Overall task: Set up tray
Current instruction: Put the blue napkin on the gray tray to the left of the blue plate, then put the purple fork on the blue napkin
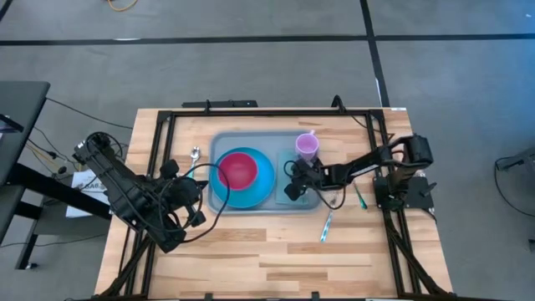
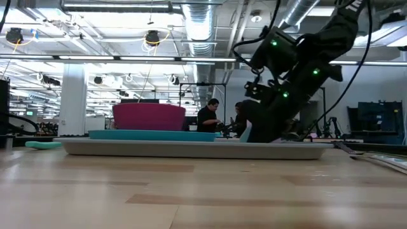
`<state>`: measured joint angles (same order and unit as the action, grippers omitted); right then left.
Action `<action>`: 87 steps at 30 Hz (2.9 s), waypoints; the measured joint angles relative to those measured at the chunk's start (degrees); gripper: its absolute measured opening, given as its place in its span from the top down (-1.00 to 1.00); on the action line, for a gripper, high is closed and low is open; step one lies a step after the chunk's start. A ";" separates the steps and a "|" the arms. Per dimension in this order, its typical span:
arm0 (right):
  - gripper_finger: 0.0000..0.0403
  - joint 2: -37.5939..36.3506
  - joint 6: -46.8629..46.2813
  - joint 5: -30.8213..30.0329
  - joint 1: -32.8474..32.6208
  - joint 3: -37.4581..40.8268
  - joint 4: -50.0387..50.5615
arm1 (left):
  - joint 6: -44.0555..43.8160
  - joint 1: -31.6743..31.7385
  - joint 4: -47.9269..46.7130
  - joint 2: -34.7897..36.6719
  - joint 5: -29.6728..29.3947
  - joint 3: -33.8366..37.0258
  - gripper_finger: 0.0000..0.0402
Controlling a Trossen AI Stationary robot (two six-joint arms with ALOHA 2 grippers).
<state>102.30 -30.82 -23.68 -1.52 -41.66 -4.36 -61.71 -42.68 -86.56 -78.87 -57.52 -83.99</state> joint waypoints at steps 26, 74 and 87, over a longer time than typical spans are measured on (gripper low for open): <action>0.59 0.38 2.37 4.46 2.88 -3.16 -1.77 | -1.69 0.00 0.55 0.00 0.07 -0.02 1.00; 0.59 -23.38 -2.73 -13.98 -10.04 -21.96 56.83 | -7.39 0.00 0.32 -0.04 4.28 -0.07 1.00; 0.59 -35.62 -4.06 -14.24 -7.53 7.45 27.90 | -7.90 -0.01 0.35 -0.04 4.46 -0.07 1.00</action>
<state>66.68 -34.87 -37.92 -9.05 -34.21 23.54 -69.62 -42.68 -86.21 -78.91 -53.06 -84.05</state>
